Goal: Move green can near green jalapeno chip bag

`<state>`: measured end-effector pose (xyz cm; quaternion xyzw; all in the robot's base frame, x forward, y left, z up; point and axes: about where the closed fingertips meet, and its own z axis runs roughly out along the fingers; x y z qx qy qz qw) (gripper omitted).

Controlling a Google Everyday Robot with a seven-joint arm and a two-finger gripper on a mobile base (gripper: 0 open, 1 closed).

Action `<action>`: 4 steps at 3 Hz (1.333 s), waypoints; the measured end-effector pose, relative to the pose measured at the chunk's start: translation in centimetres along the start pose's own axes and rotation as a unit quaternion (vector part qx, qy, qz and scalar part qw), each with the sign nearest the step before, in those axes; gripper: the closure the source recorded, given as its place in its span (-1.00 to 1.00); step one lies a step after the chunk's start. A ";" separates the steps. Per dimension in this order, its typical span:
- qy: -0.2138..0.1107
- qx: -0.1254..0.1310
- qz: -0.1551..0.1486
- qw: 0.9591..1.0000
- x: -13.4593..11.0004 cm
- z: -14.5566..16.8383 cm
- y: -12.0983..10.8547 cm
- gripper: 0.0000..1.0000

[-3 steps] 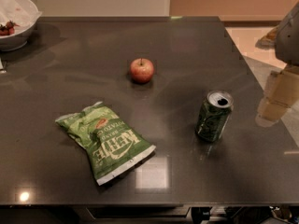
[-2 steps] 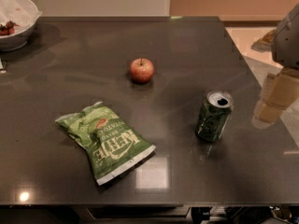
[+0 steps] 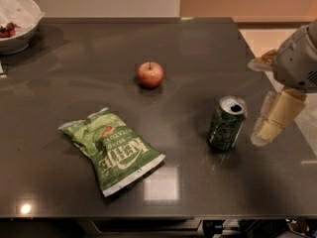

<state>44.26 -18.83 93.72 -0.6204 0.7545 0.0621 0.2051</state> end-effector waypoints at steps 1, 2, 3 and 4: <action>-0.030 -0.028 0.003 0.999 -0.2 2.2 0.2 -1.00; -0.058 -0.051 0.005 0.997 -0.8 3.4 0.3 -1.00; -0.078 -0.063 0.002 0.995 -1.4 3.9 0.8 -0.66; -0.089 -0.069 -0.005 0.994 -1.8 4.2 1.4 -0.20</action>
Offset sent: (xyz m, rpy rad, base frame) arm 0.0076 0.0296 -0.0366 0.2130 0.1122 0.0745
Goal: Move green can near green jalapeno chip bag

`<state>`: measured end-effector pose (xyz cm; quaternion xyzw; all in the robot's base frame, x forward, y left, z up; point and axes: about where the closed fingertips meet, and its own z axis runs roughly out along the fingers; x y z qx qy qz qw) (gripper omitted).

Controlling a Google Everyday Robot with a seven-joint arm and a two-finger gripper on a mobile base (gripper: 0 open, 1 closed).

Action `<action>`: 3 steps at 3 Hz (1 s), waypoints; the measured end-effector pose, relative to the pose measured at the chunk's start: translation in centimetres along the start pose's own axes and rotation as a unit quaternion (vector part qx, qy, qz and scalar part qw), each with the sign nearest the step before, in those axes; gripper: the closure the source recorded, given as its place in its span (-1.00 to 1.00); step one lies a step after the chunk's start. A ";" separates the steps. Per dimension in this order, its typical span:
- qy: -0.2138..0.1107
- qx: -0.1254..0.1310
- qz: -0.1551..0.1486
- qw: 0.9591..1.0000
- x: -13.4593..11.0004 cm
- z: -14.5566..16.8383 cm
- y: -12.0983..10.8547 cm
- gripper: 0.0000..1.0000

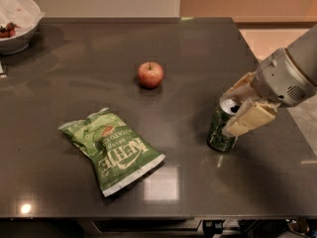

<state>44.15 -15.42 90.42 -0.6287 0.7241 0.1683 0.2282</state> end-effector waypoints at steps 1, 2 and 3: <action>-0.003 -0.004 -0.008 1.000 -0.4 0.2 0.3 0.28; -0.017 -0.010 -0.023 1.000 -2.1 0.3 0.2 0.73; -0.039 -0.021 -0.044 0.998 -5.1 1.1 -0.1 1.00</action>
Offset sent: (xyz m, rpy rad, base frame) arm 0.0064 0.0373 0.0206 0.0653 -0.0225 0.0892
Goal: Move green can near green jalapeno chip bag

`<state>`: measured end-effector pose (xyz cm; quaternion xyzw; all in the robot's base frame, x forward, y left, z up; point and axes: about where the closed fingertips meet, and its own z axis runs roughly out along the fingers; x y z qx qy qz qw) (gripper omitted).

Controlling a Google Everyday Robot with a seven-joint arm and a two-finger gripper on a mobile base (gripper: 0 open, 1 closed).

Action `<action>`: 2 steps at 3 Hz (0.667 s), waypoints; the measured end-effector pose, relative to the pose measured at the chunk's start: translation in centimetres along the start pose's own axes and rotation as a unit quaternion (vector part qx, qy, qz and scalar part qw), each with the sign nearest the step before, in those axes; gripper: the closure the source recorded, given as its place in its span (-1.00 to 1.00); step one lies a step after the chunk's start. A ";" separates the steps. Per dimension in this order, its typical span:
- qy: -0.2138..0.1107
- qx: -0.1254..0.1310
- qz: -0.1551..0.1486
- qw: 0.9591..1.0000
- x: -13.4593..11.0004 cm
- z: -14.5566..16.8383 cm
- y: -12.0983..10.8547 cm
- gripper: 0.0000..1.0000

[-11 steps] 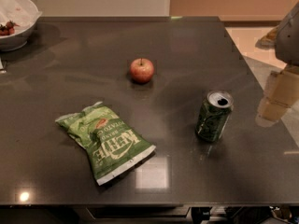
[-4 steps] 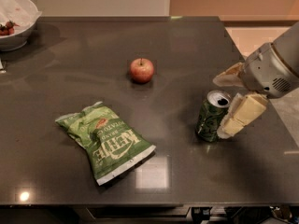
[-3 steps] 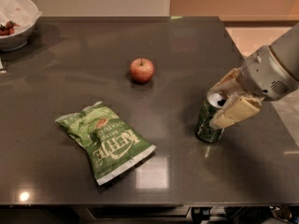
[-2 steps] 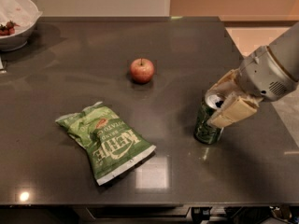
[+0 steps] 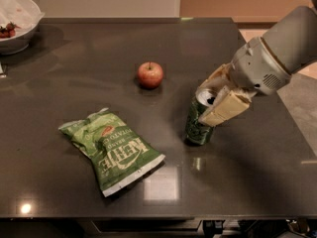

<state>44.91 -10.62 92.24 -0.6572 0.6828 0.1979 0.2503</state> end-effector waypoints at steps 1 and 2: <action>-0.019 -0.014 -0.020 1.000 -2.7 1.4 -0.7 1.00; -0.030 -0.032 -0.038 0.998 -4.8 3.1 -0.7 1.00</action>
Offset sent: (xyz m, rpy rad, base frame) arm 0.0143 0.0851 0.0015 0.0802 0.0165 0.1576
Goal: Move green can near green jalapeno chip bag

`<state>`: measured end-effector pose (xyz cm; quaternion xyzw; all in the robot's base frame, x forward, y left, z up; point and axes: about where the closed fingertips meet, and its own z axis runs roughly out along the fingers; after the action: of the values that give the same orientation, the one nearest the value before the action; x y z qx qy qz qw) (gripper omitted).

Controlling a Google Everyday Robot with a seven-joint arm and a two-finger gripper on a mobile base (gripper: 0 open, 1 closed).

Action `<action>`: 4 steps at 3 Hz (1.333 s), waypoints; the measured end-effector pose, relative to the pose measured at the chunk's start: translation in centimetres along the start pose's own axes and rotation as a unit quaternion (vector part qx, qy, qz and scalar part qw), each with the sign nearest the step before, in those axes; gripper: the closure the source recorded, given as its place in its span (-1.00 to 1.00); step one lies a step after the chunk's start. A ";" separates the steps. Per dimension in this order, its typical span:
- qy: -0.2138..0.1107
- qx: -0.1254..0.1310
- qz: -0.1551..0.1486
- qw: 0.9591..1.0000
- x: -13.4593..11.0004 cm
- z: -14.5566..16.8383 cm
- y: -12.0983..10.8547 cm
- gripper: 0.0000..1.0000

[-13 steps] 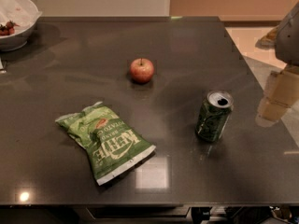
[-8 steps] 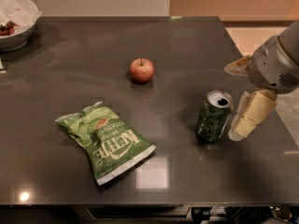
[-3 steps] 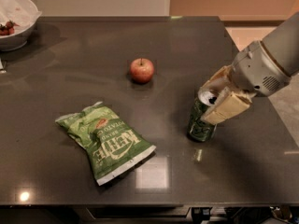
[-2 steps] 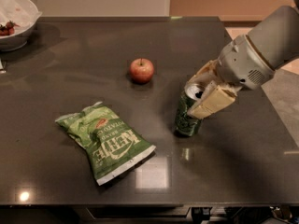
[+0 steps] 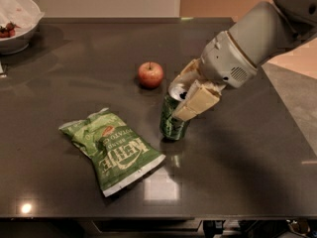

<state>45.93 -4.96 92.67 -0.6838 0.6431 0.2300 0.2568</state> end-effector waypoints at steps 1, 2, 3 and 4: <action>-0.003 -0.020 -0.012 1.000 -1.1 1.7 0.3 1.00; 0.004 -0.033 -0.019 0.999 -1.4 3.5 0.4 0.62; 0.019 -0.035 -0.029 0.999 -1.3 4.5 0.3 0.16; 0.025 -0.035 -0.034 0.999 -1.2 4.7 0.2 -0.30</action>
Offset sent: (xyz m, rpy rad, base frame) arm -0.0020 0.0439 -0.0324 -0.0310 0.0450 0.0929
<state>45.77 -0.98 89.84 -0.7193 0.6174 0.2264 0.2242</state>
